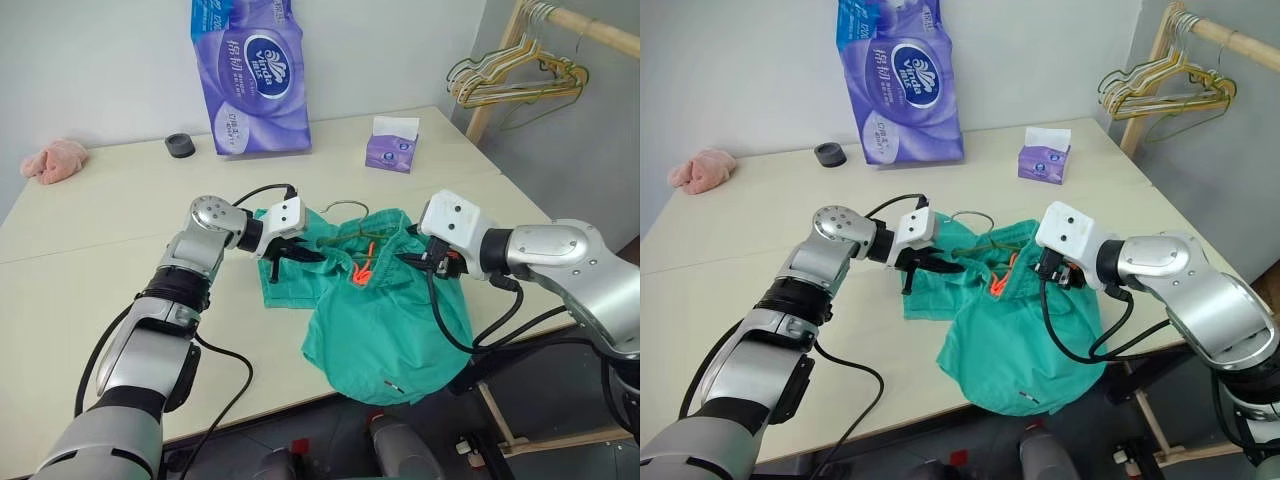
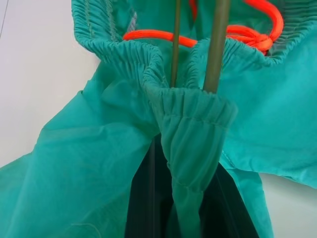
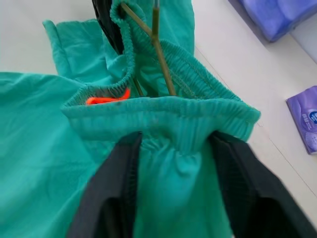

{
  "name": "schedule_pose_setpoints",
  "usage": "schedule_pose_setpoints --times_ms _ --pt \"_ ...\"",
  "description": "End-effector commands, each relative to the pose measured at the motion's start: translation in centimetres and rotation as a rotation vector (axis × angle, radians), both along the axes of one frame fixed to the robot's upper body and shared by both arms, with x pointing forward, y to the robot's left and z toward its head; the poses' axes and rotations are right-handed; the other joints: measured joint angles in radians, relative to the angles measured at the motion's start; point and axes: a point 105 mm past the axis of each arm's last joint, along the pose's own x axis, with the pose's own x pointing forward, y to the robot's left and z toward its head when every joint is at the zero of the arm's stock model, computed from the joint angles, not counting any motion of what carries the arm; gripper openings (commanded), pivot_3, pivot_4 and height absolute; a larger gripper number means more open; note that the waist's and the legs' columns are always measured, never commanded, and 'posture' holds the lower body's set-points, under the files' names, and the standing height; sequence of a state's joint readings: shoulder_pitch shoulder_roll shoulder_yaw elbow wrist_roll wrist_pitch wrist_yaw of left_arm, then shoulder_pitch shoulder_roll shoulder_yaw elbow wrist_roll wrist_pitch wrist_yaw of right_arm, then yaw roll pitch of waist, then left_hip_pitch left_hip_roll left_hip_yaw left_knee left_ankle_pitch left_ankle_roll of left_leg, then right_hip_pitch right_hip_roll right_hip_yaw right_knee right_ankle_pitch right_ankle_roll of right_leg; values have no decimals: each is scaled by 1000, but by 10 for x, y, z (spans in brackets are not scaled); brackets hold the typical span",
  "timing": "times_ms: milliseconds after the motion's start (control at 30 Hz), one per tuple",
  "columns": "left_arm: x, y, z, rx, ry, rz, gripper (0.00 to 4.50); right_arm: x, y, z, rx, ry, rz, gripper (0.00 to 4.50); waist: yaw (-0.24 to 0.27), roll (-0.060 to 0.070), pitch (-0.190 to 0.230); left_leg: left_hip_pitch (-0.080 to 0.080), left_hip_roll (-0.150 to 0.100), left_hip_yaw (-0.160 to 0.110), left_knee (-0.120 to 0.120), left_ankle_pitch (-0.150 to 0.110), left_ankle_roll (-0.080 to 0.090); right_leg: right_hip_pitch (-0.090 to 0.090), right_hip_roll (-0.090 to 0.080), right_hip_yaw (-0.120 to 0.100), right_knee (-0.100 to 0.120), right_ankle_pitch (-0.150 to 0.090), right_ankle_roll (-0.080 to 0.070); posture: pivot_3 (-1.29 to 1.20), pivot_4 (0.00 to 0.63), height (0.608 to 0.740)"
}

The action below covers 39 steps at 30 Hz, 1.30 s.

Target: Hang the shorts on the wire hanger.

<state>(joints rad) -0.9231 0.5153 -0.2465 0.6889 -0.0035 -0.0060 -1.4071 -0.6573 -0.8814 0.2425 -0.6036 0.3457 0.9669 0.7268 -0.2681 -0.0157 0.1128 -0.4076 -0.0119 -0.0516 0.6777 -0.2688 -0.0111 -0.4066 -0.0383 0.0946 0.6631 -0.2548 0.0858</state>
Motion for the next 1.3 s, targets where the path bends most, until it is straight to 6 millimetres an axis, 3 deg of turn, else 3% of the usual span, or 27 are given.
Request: schedule_pose_setpoints --times_ms 33,133,233,433,733,1100,1200,1300 --pt "-1 -6 12 -37 -45 -25 0 -10 -5 26 -5 -77 35 3139 0 0 0 0 0 0 0 0 0 0 0 0 0 0 0 -297 89 740" --pt "-2 -6 10 -38 -44 -27 0 -9 -30 33 -53 -80 -33 3139 1 0 0 0 0 0 0 0 0 0 0 0 0 0 0 -299 90 740" --pt "-2 -7 11 -42 -45 -31 0 -8 -51 24 -121 -26 -79 3139 2 0 0 0 0 0 0 0 0 0 0 0 0 0 0 -299 90 740" --pt "-1 -11 12 -49 -51 -39 0 -9 -54 5 -128 103 -55 3139 -7 1 0 0 0 1 -1 0 0 0 0 0 0 0 0 -307 88 740" --pt "-1 -12 12 -42 -58 -43 0 13 -72 -25 -205 204 -93 3139 -8 1 0 0 0 1 -1 0 0 0 0 0 0 0 0 -306 84 740" --pt "-2 -13 11 -43 -57 -48 0 34 -30 -30 -205 189 9 3139 -14 1 0 0 0 0 -1 0 0 0 -1 0 0 0 -1 -309 79 740" --pt "-1 -13 11 -45 -57 -47 0 35 -27 -32 -204 193 18 2523 -15 1 0 0 -1 0 -1 0 0 0 -1 0 0 0 -1 -309 79 740" --pt "0 -14 13 -55 -59 -39 0 35 -26 -39 -237 211 39 1565 -16 1 0 0 -1 0 -1 0 0 0 -1 -1 0 0 -1 -309 79 740"
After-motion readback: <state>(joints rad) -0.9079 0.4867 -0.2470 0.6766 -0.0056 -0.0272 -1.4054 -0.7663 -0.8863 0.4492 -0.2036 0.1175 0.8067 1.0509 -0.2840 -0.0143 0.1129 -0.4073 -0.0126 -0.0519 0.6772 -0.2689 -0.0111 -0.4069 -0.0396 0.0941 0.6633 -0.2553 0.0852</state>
